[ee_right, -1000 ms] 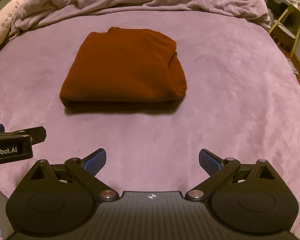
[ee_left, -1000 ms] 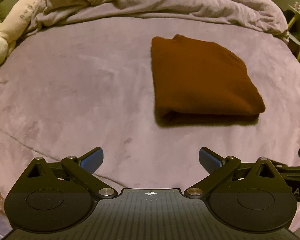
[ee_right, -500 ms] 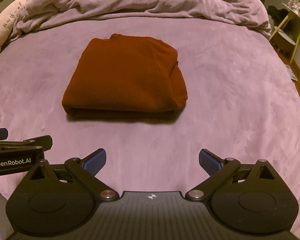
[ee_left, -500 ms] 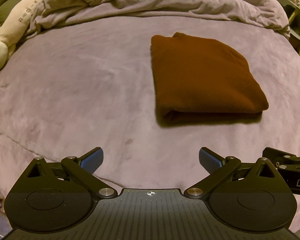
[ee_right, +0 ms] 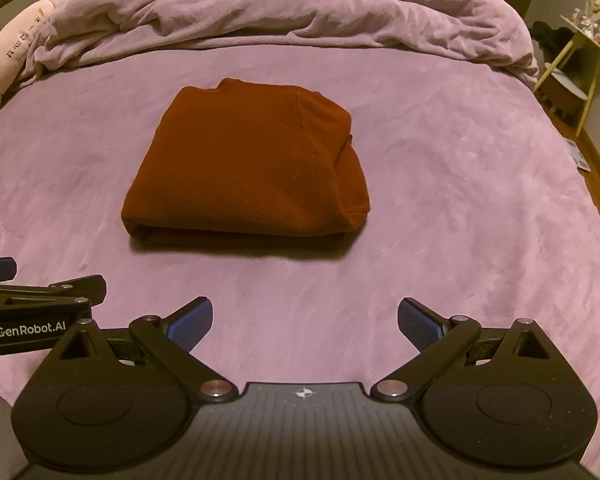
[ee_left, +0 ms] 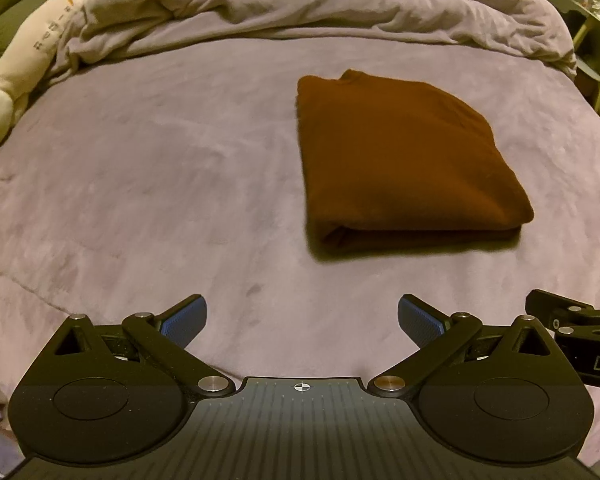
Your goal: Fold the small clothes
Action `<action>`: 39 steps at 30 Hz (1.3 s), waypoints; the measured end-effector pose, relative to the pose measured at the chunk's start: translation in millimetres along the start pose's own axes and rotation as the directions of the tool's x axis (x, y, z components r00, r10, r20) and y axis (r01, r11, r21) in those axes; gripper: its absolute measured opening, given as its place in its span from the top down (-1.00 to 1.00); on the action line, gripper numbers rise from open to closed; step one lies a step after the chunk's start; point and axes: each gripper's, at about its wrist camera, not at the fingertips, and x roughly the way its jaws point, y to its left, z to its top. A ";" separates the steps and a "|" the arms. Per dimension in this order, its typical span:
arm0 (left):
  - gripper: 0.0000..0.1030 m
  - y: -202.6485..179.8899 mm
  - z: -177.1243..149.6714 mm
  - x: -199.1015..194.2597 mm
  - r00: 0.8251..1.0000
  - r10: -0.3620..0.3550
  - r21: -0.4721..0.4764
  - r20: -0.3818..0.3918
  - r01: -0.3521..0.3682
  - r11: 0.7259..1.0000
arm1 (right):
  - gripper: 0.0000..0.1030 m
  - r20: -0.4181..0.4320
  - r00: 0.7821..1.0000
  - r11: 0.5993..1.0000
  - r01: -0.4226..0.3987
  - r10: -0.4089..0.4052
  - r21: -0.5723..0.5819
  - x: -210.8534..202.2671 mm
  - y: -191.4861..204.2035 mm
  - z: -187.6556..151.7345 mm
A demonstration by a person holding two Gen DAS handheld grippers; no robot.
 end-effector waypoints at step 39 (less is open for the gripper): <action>-1.00 -1.1 -0.8 -1.2 1.000 -0.003 0.012 0.011 0.003 1.000 | -0.92 0.024 1.000 1.000 -0.007 0.008 -0.009 -4.7 -0.7 -0.5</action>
